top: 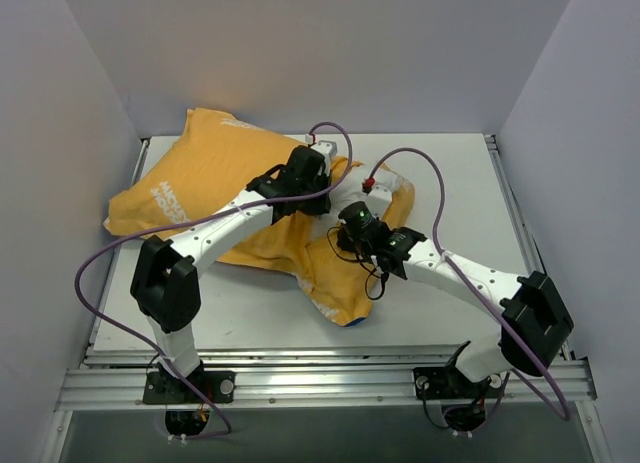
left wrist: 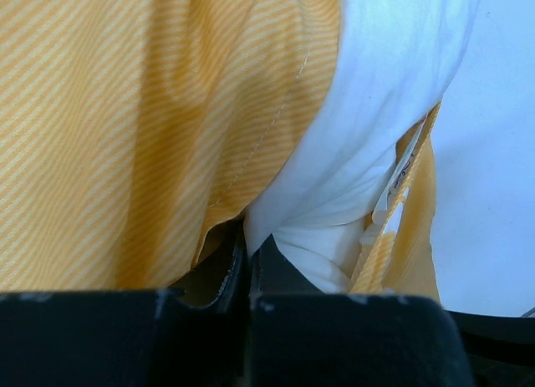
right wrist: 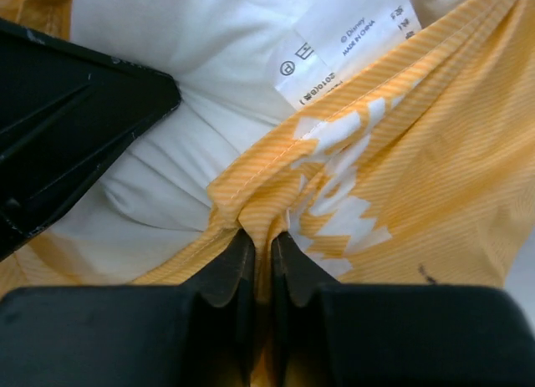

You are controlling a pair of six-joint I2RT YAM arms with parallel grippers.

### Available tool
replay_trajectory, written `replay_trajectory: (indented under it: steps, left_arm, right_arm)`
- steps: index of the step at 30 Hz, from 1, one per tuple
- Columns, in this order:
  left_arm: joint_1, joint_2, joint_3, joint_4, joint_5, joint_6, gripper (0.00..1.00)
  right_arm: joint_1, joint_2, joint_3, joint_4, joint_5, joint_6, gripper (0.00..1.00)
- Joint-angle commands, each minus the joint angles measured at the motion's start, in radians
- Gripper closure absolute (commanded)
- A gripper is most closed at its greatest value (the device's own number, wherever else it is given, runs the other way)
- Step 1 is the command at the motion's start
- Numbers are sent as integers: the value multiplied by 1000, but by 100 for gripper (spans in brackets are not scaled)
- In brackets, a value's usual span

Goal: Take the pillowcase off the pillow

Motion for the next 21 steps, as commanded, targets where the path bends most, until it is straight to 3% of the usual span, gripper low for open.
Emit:
replay_trajectory:
  steps: [1, 10, 16, 21]
  left_arm:
    - [47, -4, -1, -30, -28, -19, 98]
    - [149, -15, 86, -34, -95, -104, 98]
    - [240, -39, 121, -36, -126, -211, 98]
    - [245, -81, 109, -16, -103, -210, 98]
  right_arm:
    - [-23, -25, -75, -141, 83, 23, 100]
    - [-311, -282, -247, -221, 97, -39, 100]
    - [-573, -379, -336, -198, -59, -118, 100]
    - [-668, -396, -341, -175, -161, -180, 100]
